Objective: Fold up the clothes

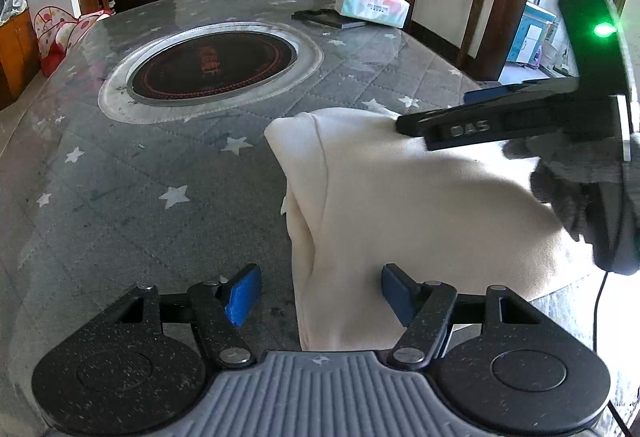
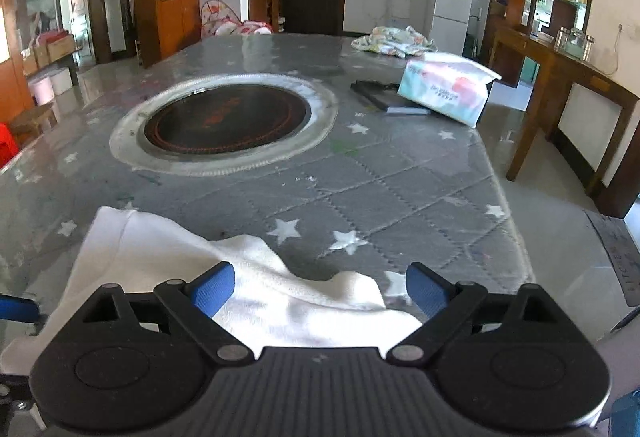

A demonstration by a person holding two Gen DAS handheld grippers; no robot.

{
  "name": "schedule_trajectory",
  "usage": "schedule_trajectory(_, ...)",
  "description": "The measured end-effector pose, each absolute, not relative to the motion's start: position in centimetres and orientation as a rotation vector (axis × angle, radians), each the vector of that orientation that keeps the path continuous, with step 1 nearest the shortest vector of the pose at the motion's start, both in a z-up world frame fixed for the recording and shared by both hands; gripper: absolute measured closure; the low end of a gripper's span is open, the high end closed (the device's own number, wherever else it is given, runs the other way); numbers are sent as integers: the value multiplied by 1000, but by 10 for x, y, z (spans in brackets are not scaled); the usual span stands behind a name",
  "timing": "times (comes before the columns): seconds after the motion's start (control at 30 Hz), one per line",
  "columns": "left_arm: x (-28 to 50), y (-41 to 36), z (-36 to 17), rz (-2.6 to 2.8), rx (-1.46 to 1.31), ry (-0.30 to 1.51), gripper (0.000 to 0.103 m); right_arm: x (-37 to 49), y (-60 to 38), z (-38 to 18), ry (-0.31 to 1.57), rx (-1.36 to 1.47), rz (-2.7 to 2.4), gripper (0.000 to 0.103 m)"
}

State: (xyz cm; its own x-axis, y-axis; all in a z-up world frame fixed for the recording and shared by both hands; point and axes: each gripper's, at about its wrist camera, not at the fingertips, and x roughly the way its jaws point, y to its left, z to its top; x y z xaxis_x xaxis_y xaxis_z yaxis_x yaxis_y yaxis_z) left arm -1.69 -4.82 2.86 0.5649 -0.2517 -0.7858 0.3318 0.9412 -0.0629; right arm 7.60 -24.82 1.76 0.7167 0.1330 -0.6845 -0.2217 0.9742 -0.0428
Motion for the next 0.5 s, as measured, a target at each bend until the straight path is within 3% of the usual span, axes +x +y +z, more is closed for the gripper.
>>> schedule_trajectory(0.5,-20,-49,32,-349,102,900,31,63,-247,35,713,-123,231,0)
